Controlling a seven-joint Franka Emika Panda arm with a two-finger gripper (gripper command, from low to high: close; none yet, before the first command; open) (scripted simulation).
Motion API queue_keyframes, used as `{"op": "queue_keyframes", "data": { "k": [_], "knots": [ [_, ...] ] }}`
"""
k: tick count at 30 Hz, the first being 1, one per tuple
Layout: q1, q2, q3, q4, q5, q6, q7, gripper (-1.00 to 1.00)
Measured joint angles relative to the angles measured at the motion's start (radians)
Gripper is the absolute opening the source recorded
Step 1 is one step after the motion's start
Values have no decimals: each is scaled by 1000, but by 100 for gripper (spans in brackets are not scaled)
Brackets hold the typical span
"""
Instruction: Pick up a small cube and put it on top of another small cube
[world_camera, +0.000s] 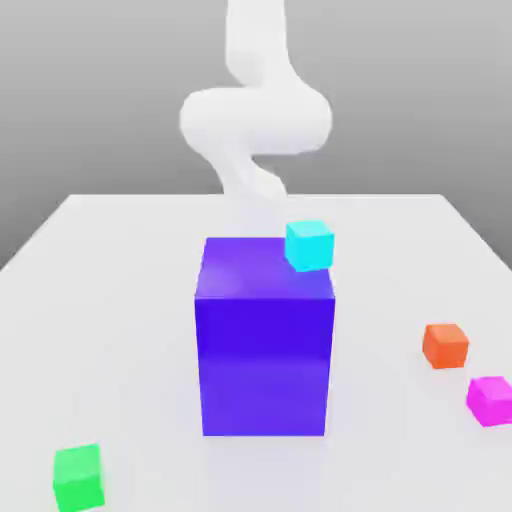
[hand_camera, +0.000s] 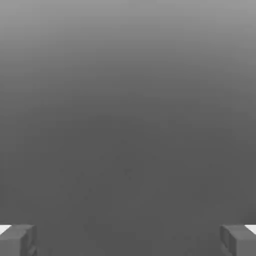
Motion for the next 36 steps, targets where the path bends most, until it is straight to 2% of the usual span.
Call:
{"op": "queue_keyframes", "data": {
  "k": [8, 16, 21, 25, 30, 31, 36],
  "knots": [
    [215, 297, 8, -52, 68, 120, -320, 0],
    [373, 587, 76, -104, 93, 239, -604, 0],
    [482, 767, 124, -138, 38, 317, -732, 0],
    [536, 911, 142, -164, -63, 377, -791, 0],
    [593, 1092, 101, -143, -140, 503, -777, 0],
    [600, 1125, 92, -137, -147, 529, -772, -100],
    [600, 1125, 93, -137, -148, 527, -771, -100]
  ]
}}
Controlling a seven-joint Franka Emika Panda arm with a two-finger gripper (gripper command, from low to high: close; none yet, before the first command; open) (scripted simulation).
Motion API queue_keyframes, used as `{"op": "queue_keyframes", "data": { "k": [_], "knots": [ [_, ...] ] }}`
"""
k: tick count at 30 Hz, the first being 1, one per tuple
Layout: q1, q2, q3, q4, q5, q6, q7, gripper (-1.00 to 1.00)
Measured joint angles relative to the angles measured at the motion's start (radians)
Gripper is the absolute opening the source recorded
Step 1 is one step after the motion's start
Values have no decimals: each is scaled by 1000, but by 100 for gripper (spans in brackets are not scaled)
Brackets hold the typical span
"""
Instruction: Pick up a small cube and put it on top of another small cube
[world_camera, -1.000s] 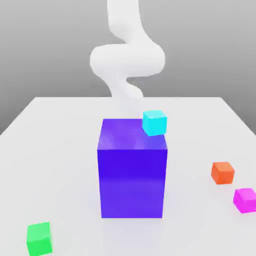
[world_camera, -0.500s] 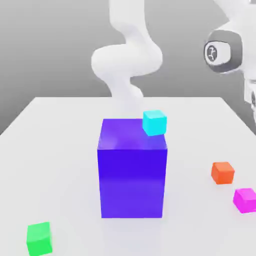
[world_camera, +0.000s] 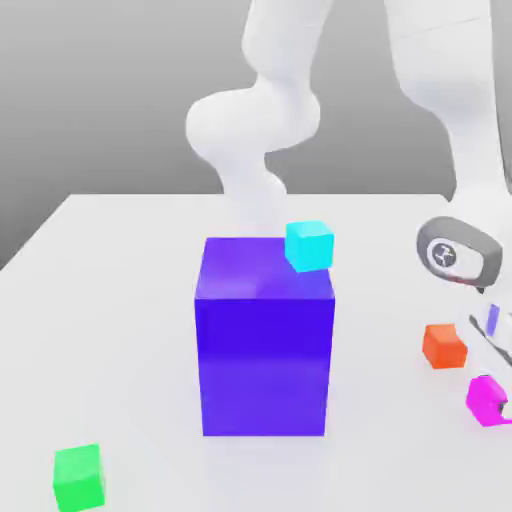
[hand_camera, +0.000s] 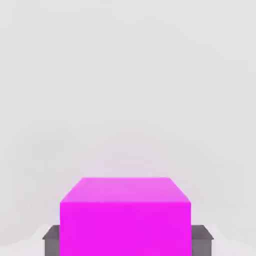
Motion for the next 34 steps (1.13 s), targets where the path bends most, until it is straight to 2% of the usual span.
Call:
{"op": "queue_keyframes", "data": {
  "k": [2, 8, 26, 30, 31, 34],
  "knots": [
    [2, 7, -2, 1, -2, 6, 1, -100],
    [-38, -153, 11, -27, 58, -126, -30, -100],
    [-588, -208, -395, 39, 231, -265, -269, -100],
    [-742, -85, -391, 93, 341, -199, -398, -100],
    [-760, -59, -381, 98, 361, -179, -415, 100],
    [-760, -59, -381, 98, 361, -179, -415, 100]
  ]
}}
